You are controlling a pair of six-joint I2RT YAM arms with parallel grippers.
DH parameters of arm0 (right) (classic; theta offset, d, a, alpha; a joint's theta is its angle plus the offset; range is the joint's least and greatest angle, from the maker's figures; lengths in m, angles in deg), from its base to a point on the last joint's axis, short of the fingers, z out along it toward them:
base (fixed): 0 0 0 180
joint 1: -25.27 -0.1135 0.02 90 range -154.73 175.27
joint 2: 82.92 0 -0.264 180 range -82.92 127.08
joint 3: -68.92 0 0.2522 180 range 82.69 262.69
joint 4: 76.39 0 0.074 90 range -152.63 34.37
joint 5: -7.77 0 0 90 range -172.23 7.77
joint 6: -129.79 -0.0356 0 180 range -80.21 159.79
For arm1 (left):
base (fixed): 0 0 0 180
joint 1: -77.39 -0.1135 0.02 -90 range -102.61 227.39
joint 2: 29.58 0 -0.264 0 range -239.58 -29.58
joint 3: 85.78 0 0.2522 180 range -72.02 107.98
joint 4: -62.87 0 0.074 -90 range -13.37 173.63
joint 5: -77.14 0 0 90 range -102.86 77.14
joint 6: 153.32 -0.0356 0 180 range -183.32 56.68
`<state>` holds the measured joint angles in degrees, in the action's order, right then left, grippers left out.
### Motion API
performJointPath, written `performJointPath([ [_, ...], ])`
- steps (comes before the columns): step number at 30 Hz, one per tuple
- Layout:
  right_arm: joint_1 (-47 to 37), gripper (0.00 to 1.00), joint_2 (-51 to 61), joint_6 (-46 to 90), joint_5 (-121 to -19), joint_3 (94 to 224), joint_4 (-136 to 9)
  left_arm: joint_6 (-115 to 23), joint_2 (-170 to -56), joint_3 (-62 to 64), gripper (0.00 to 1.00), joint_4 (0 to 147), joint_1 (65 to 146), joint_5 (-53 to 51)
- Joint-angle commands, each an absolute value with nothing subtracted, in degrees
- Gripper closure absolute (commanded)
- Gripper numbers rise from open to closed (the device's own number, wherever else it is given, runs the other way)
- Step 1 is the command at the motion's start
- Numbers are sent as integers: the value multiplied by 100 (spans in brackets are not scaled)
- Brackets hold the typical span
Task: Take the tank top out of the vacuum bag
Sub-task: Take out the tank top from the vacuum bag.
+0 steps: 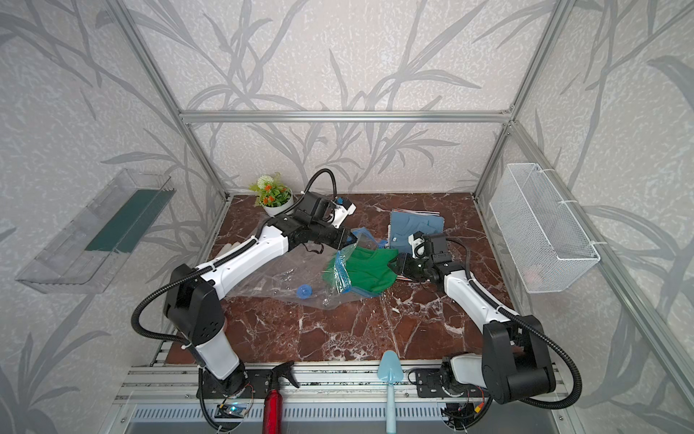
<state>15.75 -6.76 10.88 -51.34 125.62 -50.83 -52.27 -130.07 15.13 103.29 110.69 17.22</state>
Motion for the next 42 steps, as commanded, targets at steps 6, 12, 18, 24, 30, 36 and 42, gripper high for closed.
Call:
performJointPath([
  [6,1916,31,115,2214,-4578,12997,-5016,-5335,-12918,1578,100,10390,11047,1741],
  [12,1964,33,792,2765,-3737,13417,-4988,-5318,-12926,1587,100,10383,11051,1760],
  [18,1931,51,1148,3149,-3250,13699,-4572,-5299,-12943,1578,100,10380,11061,1764],
  [24,1626,66,1323,3434,-3589,13939,-4072,-5294,-12954,1587,100,10384,11058,1772],
  [30,1517,84,1061,3445,-4007,14082,-3591,-5290,-12934,1585,100,10375,11055,1747],
  [36,1518,96,573,3297,-4200,14121,-3114,-5296,-12944,1596,100,10433,11057,1607],
  [42,1518,100,7,2944,-4189,14145,-2914,-5314,-12988,1617,100,10467,11057,1554],
])
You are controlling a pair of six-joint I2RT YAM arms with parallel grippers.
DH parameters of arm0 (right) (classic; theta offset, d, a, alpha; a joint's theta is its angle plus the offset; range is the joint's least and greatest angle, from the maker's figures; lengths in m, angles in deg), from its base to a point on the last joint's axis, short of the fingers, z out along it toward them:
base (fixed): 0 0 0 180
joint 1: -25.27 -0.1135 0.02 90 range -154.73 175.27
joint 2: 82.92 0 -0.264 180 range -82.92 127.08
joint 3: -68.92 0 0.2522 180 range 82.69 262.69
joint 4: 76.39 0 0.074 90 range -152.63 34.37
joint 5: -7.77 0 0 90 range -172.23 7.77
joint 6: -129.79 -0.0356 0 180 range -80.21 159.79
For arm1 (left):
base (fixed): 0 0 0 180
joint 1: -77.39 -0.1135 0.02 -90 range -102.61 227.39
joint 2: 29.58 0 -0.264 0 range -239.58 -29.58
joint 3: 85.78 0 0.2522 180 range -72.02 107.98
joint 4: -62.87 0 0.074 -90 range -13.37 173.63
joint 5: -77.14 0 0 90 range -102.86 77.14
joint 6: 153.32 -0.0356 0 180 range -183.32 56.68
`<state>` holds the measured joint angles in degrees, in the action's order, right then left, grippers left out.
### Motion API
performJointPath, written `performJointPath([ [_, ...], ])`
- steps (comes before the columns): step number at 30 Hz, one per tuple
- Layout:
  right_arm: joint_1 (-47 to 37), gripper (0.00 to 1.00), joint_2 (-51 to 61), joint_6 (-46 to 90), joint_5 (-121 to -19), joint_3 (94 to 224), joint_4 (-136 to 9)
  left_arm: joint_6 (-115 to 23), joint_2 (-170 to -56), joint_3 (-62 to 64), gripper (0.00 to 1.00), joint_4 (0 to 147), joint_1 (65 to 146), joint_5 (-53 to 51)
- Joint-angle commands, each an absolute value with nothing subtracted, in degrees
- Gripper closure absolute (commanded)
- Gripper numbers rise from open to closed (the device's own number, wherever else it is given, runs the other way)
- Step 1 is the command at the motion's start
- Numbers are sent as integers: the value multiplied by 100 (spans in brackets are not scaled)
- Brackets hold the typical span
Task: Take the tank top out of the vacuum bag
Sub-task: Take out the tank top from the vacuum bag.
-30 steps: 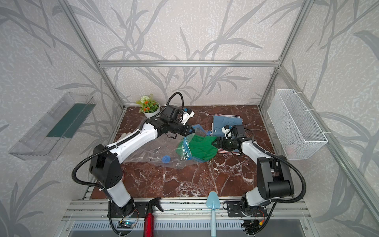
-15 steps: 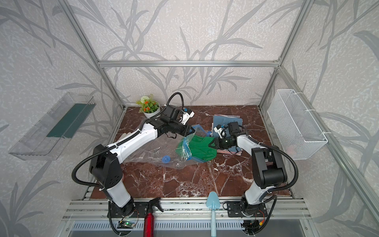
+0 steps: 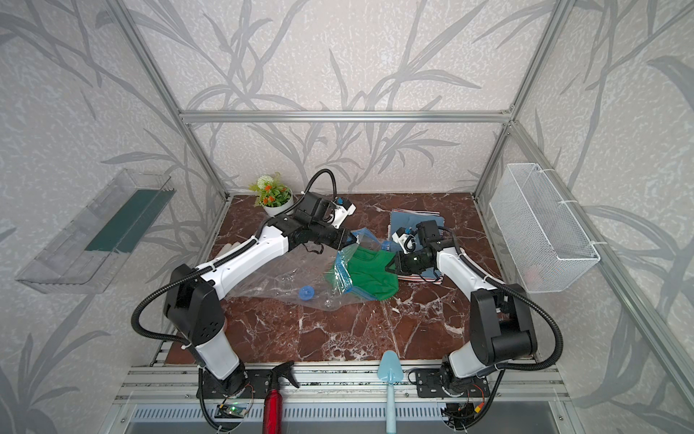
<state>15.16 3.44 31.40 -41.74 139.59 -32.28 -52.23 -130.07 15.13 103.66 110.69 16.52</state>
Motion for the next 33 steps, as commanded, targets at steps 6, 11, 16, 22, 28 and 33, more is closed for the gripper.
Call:
performJointPath([
  [6,1516,100,-299,2688,-3933,14585,-2477,-5313,-13002,1622,100,10489,11045,1527],
  [11,1534,100,-488,2320,-3724,14860,-2288,-5303,-12979,1623,100,10496,11050,1517],
  [16,1576,100,-729,1972,-3546,15086,-2245,-5293,-12975,1622,100,10479,11048,1535],
  [22,1758,100,-805,1942,-3493,15572,-1559,-5278,-12971,1622,100,10476,11045,1544],
  [28,1976,100,-983,1654,-3117,15671,-1455,-5276,-12949,1630,100,10491,11038,1470],
  [33,2085,100,-1144,1407,-2888,15772,-1495,-5137,-13000,1718,100,10662,10992,1036],
])
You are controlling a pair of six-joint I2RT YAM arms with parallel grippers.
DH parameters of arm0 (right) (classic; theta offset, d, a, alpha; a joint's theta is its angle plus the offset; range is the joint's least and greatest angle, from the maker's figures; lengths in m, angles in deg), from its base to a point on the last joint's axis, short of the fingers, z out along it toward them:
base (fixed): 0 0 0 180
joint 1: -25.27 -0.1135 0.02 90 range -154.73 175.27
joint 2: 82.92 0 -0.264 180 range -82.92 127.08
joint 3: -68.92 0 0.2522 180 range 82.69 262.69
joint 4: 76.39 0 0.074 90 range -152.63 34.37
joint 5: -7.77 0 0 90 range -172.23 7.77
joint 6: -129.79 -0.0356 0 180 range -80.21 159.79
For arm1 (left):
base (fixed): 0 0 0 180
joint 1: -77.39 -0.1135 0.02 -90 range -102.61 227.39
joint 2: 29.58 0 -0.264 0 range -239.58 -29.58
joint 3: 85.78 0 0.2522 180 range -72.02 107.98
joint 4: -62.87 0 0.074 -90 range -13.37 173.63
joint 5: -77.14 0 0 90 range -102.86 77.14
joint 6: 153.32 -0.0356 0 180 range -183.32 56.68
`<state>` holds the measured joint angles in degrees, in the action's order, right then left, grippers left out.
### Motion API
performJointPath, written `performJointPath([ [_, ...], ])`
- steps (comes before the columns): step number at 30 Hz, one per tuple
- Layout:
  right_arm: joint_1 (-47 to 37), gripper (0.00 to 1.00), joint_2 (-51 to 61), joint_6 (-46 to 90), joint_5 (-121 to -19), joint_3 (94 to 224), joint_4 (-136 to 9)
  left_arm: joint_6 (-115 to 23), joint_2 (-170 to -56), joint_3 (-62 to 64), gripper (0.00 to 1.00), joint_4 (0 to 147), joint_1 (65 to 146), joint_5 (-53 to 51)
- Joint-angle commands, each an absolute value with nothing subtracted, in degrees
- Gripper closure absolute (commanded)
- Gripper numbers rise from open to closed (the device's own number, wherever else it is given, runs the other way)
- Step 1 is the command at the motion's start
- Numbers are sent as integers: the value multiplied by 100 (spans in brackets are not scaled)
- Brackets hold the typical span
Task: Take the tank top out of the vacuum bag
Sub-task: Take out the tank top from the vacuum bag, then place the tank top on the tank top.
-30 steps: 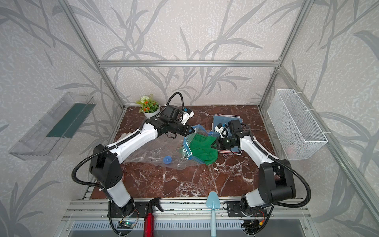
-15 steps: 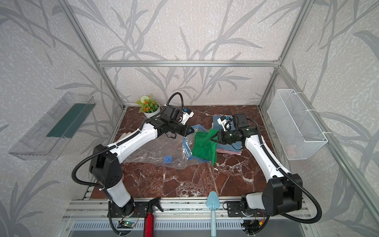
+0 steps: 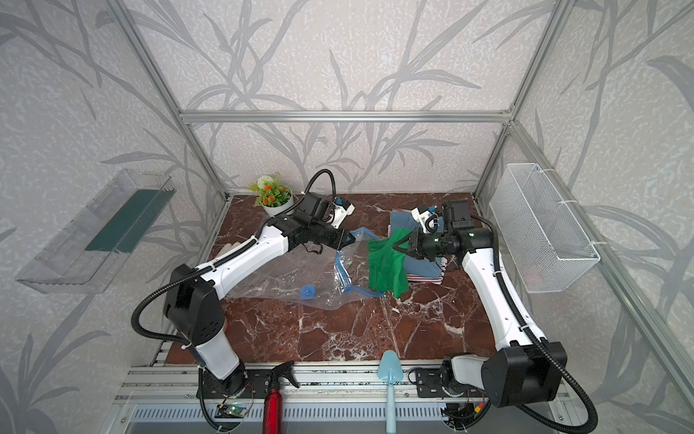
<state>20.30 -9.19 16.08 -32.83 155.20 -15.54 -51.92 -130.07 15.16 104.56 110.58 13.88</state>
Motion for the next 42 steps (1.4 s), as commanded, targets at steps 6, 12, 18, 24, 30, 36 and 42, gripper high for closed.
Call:
performJointPath([
  [6,2274,100,-1267,1187,-2713,15866,-1507,-4869,-13095,1818,100,10769,10810,884],
  [12,2567,100,-1382,850,-2528,15973,-1750,-4803,-13099,1803,100,10747,10723,876],
  [18,2997,100,-1438,272,-2379,16092,-2294,-4784,-13092,1785,100,10709,10685,959],
  [24,3204,100,-1407,-675,-2630,16100,-3343,-4776,-13101,1778,100,10685,10683,981],
  [30,3204,100,-1249,-1352,-3348,16079,-4275,-4748,-13090,1763,100,10647,10687,1035],
  [36,3202,100,-939,-2076,-4102,15902,-5510,-4758,-13078,1758,100,10643,10684,1070],
  [42,3182,100,-310,-2454,-4307,15933,-6419,-4754,-13109,1750,100,10637,10692,1095],
])
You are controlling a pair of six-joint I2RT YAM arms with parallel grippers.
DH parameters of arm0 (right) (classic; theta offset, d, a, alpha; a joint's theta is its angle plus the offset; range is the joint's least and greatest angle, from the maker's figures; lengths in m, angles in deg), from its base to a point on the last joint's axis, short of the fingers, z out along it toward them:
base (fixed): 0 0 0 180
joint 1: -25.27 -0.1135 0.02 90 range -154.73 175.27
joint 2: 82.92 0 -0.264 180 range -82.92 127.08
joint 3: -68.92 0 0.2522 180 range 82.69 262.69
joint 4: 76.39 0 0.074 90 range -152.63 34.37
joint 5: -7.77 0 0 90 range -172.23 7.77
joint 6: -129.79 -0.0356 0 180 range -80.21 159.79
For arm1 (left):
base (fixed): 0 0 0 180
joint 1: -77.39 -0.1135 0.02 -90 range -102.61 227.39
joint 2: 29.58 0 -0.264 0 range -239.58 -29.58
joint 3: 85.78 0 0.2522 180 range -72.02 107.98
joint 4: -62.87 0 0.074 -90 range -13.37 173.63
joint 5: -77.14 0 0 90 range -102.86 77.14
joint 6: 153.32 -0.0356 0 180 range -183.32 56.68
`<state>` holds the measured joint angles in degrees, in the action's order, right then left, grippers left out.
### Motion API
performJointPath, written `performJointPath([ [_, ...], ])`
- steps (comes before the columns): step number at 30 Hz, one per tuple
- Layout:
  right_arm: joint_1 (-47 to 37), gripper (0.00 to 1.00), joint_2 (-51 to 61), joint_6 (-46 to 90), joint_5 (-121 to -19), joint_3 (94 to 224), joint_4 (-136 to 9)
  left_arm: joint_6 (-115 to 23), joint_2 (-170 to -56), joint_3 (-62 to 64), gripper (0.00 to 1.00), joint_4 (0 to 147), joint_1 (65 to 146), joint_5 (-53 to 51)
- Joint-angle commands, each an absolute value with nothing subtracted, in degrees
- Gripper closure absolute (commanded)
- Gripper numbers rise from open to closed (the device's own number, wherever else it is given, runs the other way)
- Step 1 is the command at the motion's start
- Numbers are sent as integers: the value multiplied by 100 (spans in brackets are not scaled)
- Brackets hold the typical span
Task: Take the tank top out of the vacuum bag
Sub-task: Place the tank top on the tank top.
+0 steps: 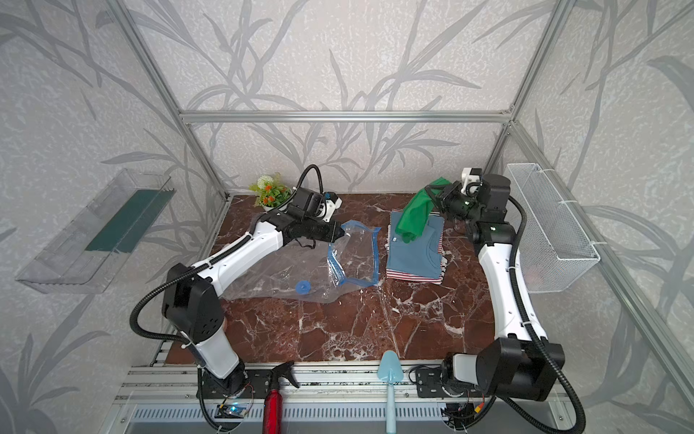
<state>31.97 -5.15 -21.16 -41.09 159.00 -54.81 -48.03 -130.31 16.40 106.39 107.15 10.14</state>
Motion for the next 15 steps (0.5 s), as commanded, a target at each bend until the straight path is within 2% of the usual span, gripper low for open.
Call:
performJointPath([
  [1,3161,100,-225,-2501,-4318,15932,-6568,-4754,-13109,1746,100,10636,10690,1102],
  [15,2935,100,1016,-2428,-5225,16130,-7573,-4784,-13172,1772,100,10665,10686,1122],
])
